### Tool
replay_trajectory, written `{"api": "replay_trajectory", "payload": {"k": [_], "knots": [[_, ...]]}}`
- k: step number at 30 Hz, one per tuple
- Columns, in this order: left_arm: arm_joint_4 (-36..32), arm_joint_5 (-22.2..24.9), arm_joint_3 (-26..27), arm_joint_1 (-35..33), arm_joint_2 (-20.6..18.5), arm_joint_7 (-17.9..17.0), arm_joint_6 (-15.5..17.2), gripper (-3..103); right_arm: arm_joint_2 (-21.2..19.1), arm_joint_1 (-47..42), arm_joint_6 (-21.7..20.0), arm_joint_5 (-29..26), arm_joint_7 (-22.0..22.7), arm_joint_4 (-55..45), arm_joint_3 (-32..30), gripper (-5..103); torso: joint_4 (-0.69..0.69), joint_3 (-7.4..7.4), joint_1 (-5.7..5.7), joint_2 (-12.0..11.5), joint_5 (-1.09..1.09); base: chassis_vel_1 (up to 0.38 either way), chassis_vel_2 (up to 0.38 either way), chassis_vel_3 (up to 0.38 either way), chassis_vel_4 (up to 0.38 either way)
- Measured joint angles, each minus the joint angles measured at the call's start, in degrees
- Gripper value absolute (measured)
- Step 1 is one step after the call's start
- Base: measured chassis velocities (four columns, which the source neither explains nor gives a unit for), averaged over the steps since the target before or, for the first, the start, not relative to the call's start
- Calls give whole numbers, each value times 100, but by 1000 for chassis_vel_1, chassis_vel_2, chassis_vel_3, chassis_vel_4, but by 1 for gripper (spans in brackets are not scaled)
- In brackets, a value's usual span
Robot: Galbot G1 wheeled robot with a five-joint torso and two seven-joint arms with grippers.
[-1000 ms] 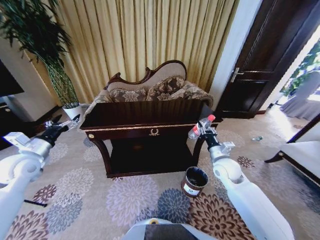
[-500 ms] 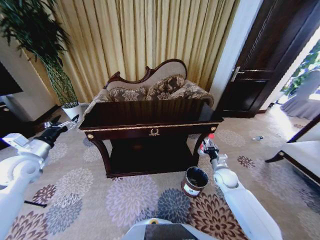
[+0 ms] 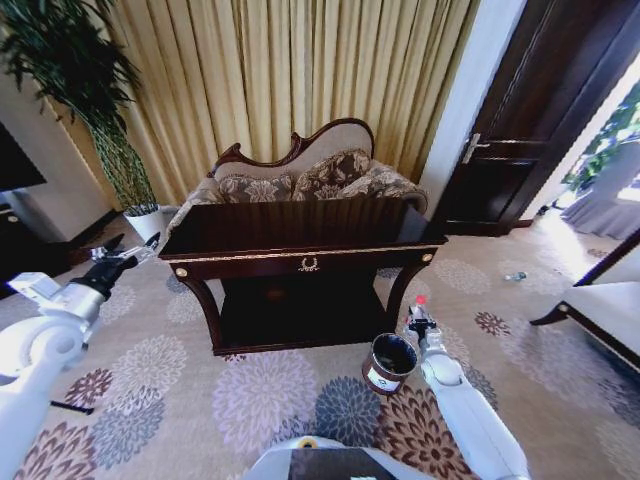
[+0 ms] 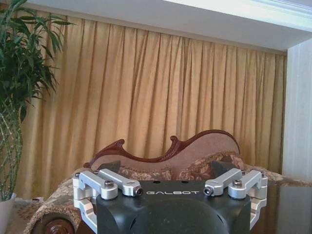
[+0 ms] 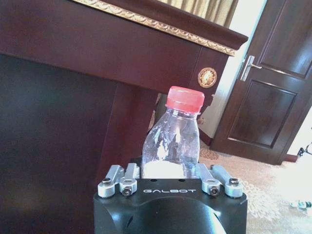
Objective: Move to the front of the table and place the trash on the table into the trash bin.
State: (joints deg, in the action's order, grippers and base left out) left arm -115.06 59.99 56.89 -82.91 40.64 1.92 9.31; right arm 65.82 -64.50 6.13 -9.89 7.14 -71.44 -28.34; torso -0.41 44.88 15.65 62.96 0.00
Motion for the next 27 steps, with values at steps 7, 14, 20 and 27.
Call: {"api": "replay_trajectory", "payload": {"k": [7, 14, 20, 27], "knots": [[-54, -38, 39, -64, -37, 0, -13, 100, 37, 69, 133, -22, 78, 67, -7, 66, 2, 0, 0, 0, 0, 0, 0, 0, 0], [-105, -30, 44, -49, -80, -9, -13, 100, 29, 76, 135, -96, 134, -24, 5, 88, 1, 0, 0, 0, -1, 0, 0, 0, 0], [-137, -13, 43, -56, -72, -45, -9, 100, -56, -12, 272, -552, 137, -451, -8, 99, 1, 0, 0, 0, 0, 0, 0, 0, 0], [-179, -14, 9, -72, -4, -70, -5, 100, -273, -354, 324, -1192, 68, -1887, 193, 100, 1, 0, 0, 0, 1, 0, 0, 0, 0]]}}
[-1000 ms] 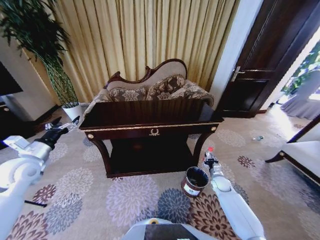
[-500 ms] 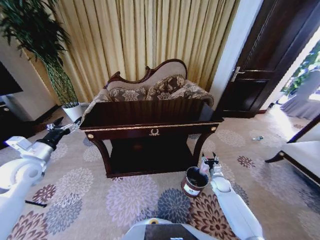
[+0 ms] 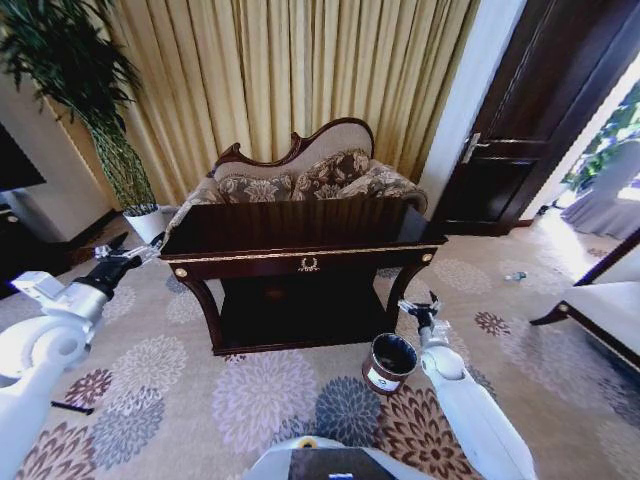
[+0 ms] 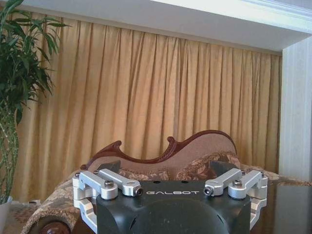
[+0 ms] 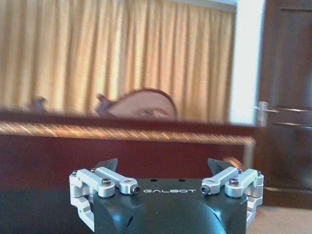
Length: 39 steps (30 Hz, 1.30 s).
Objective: Move to the front of the table and place the trash on the table into the trash bin.
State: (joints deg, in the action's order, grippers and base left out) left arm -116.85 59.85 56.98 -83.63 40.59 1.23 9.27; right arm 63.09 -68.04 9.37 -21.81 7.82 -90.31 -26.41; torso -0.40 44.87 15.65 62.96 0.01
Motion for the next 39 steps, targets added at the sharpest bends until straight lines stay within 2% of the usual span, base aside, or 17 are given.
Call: {"api": "replay_trajectory", "payload": {"k": [1, 3, 5, 8, 10, 21, 26, 39], "knots": [[0, 0, 0, 0, 0, 0, 0, 100, 0, 0, 0, 0, 0, 0, 0, 100, 0, 0, 0, 0, 0, 0, 0, 0, 0], [-2, 0, 7, -1, 5, -3, 0, 100, -77, -123, -119, -271, -54, -656, 108, 100, 1, 0, 0, 0, 0, 0, 0, 0, 0], [-1, 0, 10, -1, 6, -3, -1, 100, -86, -138, -135, -324, -66, -747, 125, 100, 0, 0, 0, 0, 0, 0, 0, 0, 0], [15, 23, 66, 2, 6, -5, -2, 100, -169, -245, -338, -788, -130, -1429, 289, 100, 1, 0, 0, 0, 0, 0, 0, 0, 0], [21, 34, 101, -6, 6, -5, -4, 100, -195, -277, -377, -840, -158, -1596, 340, 100, 0, 0, 0, 0, 0, 0, 0, 0, 0], [103, 62, 310, -109, 41, 72, -10, 100, -223, -446, -417, -747, -273, -1926, 298, 100, 1, 1, 2, -1, 0, 18, -57, -25, 62], [115, 62, 273, -77, 36, 90, -14, 100, -196, -503, -403, -718, -272, -1925, 232, 100, -2, 1, 1, -1, -3, 104, -252, -128, 261], [139, 49, 201, -56, 35, 105, -34, 100, -186, -495, -365, -637, -255, -1898, 264, 100, 0, 1, 1, -1, -1, 183, -241, -179, 242]]}}
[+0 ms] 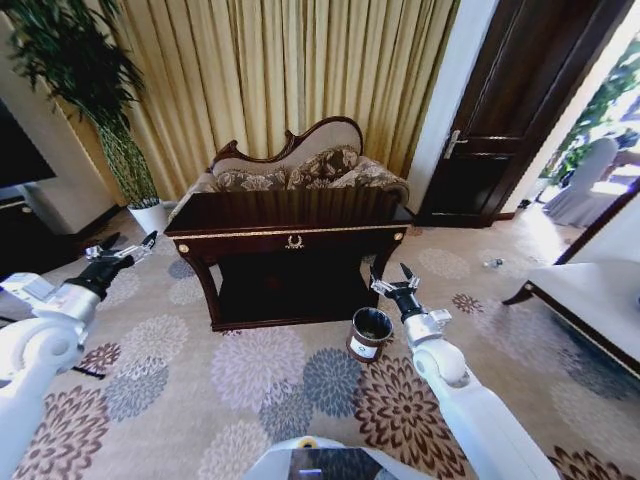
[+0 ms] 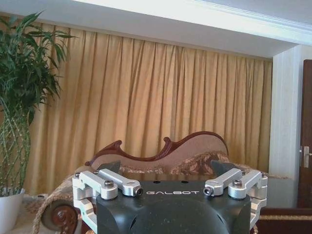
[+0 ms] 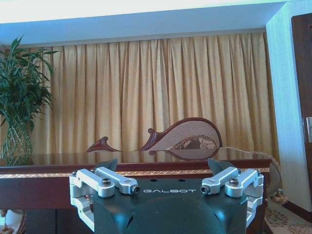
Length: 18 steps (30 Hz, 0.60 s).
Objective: Move to the front of the table and place the trash on the table into the trash bin.
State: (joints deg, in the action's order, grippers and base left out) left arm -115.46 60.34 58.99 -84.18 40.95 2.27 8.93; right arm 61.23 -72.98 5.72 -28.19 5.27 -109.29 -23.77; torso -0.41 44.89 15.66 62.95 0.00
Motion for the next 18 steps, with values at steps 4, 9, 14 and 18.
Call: {"api": "replay_trajectory", "payload": {"k": [4, 9, 14, 18], "knots": [[7, -3, 5, -6, -4, 1, -10, 100, -1, 20, 5, -1, 7, 19, 10, 100, 4, 0, 1, 0, 2, 229, -223, -238, 221], [7, -4, 8, -5, -23, 6, -17, 100, -1, 21, 13, -5, 12, 34, -8, 100, -2, -2, -3, 2, -3, 244, -233, -254, 224], [4, -4, 8, 2, -32, 7, -18, 100, 3, 22, 23, -12, 16, 34, -13, 100, 3, -1, -1, 1, 3, 222, -240, -207, 227], [-22, -4, 10, -15, -16, 7, -18, 100, 4, 18, 26, -21, 18, 31, -14, 100, -1, -1, -1, 1, 0, 204, -200, -209, 197]]}}
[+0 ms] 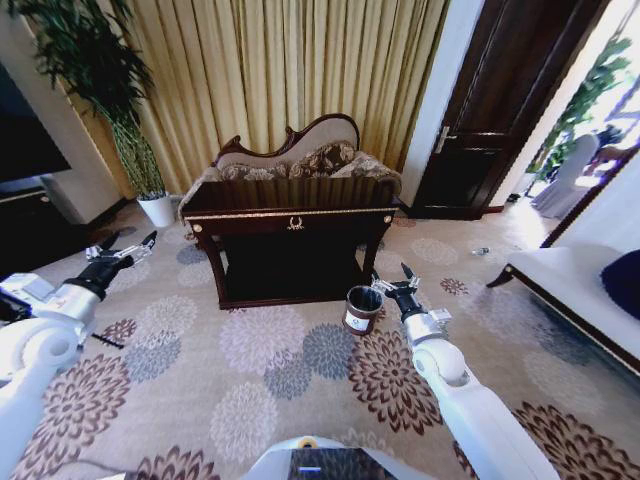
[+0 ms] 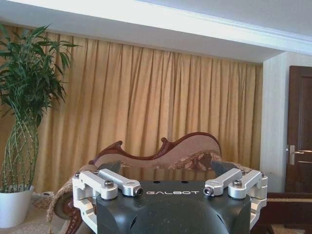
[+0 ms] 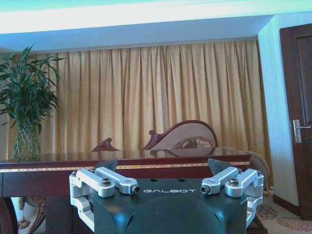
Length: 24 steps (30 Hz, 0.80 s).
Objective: Move to the front of the table and place the trash on the table into the trash bin.
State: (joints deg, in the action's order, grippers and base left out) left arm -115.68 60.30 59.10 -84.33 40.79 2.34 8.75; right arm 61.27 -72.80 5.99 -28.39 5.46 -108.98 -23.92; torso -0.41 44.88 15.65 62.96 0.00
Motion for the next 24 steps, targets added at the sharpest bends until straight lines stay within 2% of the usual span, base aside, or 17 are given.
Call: {"api": "replay_trajectory", "payload": {"k": [4, 6, 11, 17, 24], "knots": [[-18, -4, 30, -50, 22, 0, -2, 100, -4, -5, 0, -6, 5, -4, 1, 100, -1, 0, 0, -1, -3, 215, -195, -208, 240], [-25, -7, 60, -80, 39, 0, -7, 100, -6, -5, 0, -7, 5, -4, 8, 100, 5, -1, -2, 0, 0, 214, -194, -175, 234], [-45, -8, 83, -107, 65, 0, -7, 100, -5, 1, 70, 4, 5, 16, 38, 100, 2, 0, -1, 0, 0, 211, -201, -207, 201], [-91, -18, 93, -147, 126, 0, -7, 100, -1, -5, 88, 82, 0, 49, 55, 100, 1, -2, -3, 3, 1, 88, -98, -118, 70], [-151, -30, 178, -279, 222, 1, -6, 100, -26, 2, 74, 162, 5, 139, 71, 100, 0, 2, 4, -3, 0, 0, 0, 0, 0]]}}
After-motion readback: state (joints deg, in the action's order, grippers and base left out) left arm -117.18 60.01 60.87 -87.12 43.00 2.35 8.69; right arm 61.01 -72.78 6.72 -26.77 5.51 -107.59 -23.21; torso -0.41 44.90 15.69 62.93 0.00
